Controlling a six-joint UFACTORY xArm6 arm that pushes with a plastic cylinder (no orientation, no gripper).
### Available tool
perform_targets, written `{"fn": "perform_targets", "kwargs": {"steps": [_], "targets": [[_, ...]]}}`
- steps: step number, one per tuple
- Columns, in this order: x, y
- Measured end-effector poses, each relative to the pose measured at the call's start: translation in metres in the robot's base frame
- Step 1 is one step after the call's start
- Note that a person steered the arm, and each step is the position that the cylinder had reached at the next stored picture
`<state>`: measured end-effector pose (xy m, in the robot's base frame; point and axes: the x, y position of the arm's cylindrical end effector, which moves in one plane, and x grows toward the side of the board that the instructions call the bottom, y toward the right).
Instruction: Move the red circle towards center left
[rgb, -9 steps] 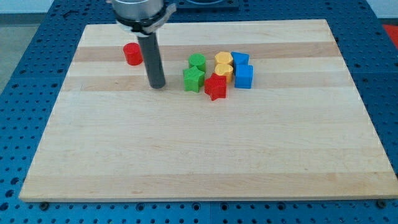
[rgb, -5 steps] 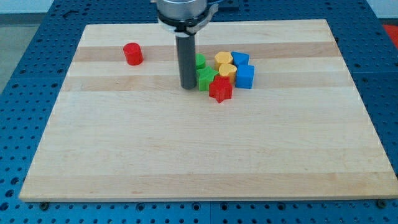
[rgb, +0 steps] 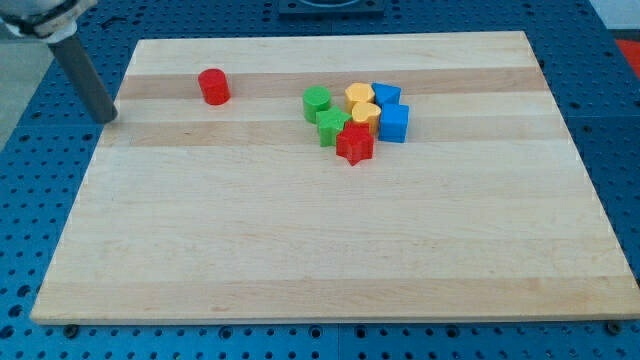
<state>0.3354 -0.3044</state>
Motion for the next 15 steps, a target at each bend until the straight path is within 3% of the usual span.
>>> {"fn": "perform_targets", "kwargs": {"steps": [2, 4, 5, 7, 10, 13, 15], "targets": [[-0.088, 0.042], [-0.081, 0.133], [-0.055, 0.163], [0.024, 0.166], [-0.017, 0.161], [-0.006, 0.145], [-0.023, 0.118]]}}
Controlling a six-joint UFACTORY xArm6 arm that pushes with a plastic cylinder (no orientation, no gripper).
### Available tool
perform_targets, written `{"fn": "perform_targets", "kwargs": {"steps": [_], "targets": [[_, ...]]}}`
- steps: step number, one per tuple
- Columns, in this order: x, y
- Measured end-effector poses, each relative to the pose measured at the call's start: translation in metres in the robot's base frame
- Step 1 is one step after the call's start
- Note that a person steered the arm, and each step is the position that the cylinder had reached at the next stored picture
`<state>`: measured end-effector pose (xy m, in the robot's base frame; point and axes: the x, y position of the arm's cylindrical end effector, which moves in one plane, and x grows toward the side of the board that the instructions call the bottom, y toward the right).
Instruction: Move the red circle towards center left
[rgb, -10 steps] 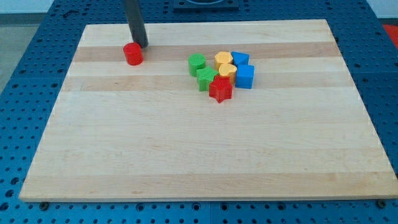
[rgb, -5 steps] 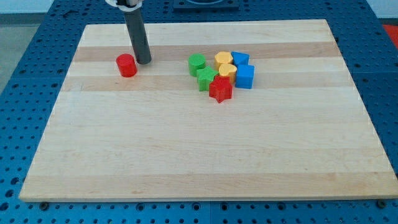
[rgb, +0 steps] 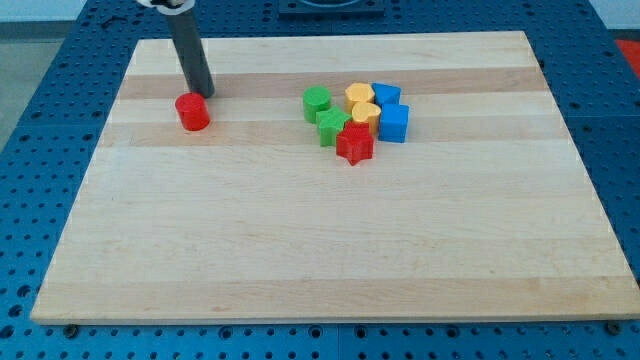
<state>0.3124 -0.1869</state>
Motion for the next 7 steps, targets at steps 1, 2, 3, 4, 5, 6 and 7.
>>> {"fn": "perform_targets", "kwargs": {"steps": [1, 2, 3, 4, 5, 6, 7], "targets": [[0.015, -0.002], [0.041, 0.005], [0.071, 0.019], [0.089, 0.022], [0.087, 0.014], [0.085, -0.004], [0.098, -0.008]]}}
